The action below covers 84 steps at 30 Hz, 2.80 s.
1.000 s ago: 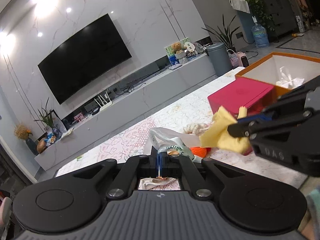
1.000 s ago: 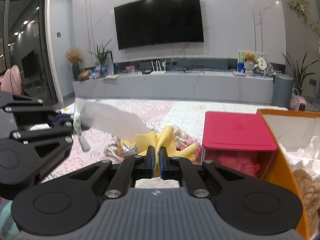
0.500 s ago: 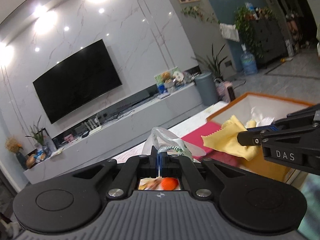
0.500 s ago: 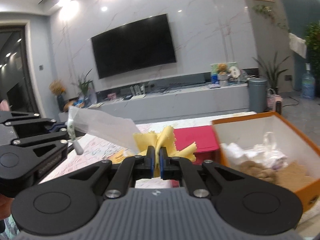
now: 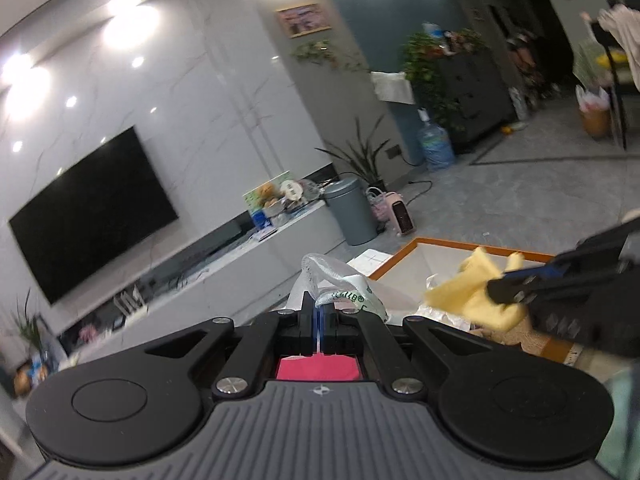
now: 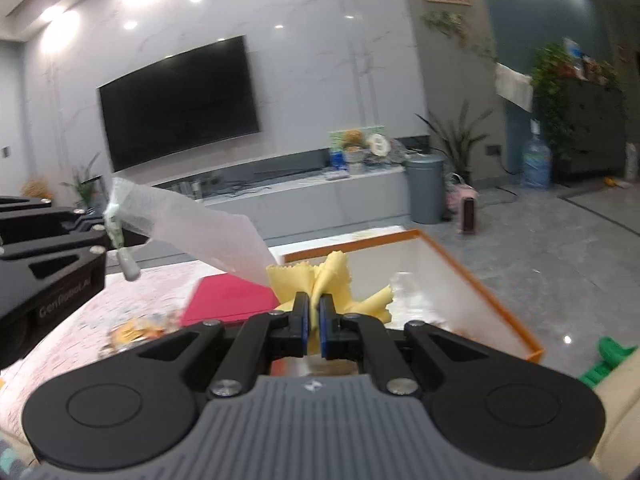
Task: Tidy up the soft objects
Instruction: 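Carry the yellow cloth and plastic bag into the orange box with both tools, then open both tools to release the cloth and bag, then withdraw, then grasp the Deeyeo snack bag with the left tool while the right tool grasps the knitted toy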
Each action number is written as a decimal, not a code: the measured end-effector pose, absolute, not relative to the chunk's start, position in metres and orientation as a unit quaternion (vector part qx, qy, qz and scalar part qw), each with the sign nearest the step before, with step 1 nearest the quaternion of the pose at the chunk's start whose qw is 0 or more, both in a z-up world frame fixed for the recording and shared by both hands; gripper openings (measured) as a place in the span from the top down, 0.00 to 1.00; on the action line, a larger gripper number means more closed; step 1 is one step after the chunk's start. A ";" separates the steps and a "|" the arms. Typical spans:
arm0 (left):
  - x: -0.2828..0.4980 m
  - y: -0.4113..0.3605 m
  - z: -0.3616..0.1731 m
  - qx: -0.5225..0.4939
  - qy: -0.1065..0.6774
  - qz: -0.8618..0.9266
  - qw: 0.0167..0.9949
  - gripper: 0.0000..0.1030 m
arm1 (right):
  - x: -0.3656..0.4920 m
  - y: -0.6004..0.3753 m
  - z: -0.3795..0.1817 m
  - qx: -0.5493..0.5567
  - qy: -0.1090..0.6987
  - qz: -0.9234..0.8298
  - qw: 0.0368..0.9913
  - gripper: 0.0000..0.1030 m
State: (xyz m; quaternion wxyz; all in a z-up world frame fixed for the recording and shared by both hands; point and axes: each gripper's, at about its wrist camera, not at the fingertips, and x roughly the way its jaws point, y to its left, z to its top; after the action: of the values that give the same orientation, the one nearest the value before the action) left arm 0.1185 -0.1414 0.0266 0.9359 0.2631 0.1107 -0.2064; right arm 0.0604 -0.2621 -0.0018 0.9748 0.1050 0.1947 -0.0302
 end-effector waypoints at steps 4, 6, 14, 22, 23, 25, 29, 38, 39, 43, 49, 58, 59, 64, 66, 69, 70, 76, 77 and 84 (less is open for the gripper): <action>0.139 -0.168 0.014 0.265 0.142 -0.239 0.923 0.99 | 0.071 -0.307 -0.006 0.142 0.220 -0.055 0.964 0.97; 0.146 -0.178 0.004 0.268 0.168 -0.263 0.912 0.99 | 0.080 -0.325 -0.011 0.165 0.234 -0.055 0.957 0.97; 0.175 -0.197 -0.021 0.277 0.194 -0.268 0.902 0.99 | 0.127 -0.354 -0.025 0.195 0.270 -0.041 0.942 0.97; 0.184 -0.200 -0.044 0.260 0.251 -0.311 0.879 0.99 | 0.168 -0.358 -0.044 0.168 0.330 -0.046 0.928 0.97; 0.183 -0.202 -0.048 0.266 0.255 -0.314 0.875 0.99 | 0.170 -0.358 -0.047 0.165 0.339 -0.047 0.925 0.97; 0.182 -0.204 -0.054 0.275 0.261 -0.317 0.869 0.99 | 0.171 -0.359 -0.055 0.159 0.352 -0.045 0.921 0.92; 0.177 -0.203 -0.057 0.286 0.263 -0.318 0.865 0.97 | 0.174 -0.353 -0.067 0.144 0.372 -0.032 0.917 0.91; 0.168 -0.198 -0.043 0.286 0.253 -0.316 0.869 0.65 | 0.166 -0.342 -0.060 0.111 0.367 -0.033 0.923 0.61; 0.165 -0.196 -0.042 0.289 0.246 -0.316 0.870 0.63 | 0.165 -0.343 -0.057 0.113 0.365 -0.033 0.923 0.59; 0.157 -0.187 -0.030 0.289 0.222 -0.298 0.882 0.59 | 0.156 -0.342 -0.047 0.111 0.356 -0.037 0.927 0.56; 0.149 -0.154 -0.005 0.216 0.217 -0.284 0.909 0.55 | 0.136 -0.335 -0.028 0.119 0.330 -0.042 0.936 0.54; 0.128 -0.099 0.016 0.149 0.183 -0.241 0.941 0.50 | 0.100 -0.291 -0.010 0.119 0.270 -0.037 0.955 0.53; 0.125 -0.094 0.016 0.149 0.177 -0.233 0.944 0.50 | 0.096 -0.284 -0.010 0.116 0.263 -0.035 0.957 0.52; 0.111 -0.065 0.009 0.141 0.175 -0.204 0.953 0.49 | 0.079 -0.248 -0.012 0.109 0.233 -0.023 0.966 0.53; 0.105 -0.053 0.004 0.138 0.174 -0.186 0.957 0.49 | 0.071 -0.234 -0.014 0.109 0.218 -0.018 0.970 0.52; 0.104 -0.035 -0.003 0.124 0.187 -0.157 0.962 0.49 | 0.062 -0.215 -0.019 0.109 0.197 -0.014 0.974 0.52; 0.103 -0.027 -0.006 0.119 0.193 -0.150 0.962 0.49 | 0.059 -0.207 -0.020 0.109 0.194 -0.011 0.975 0.52; 0.104 0.004 -0.013 0.111 0.216 -0.124 0.962 0.49 | 0.059 -0.168 -0.026 0.088 0.204 0.022 0.975 0.52; 0.103 0.008 -0.014 0.112 0.217 -0.120 0.962 0.49 | 0.060 -0.162 -0.027 0.085 0.207 0.027 0.974 0.52; 0.108 0.044 -0.024 0.080 0.250 -0.086 0.961 0.49 | 0.072 -0.124 -0.037 0.063 0.224 0.058 0.971 0.52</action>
State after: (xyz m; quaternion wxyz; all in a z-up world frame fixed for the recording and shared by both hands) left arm 0.1076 0.0437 -0.0238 0.9610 0.0798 0.2505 -0.0858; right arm 0.0724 -0.1237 -0.0369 0.9708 0.0631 0.2241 0.0575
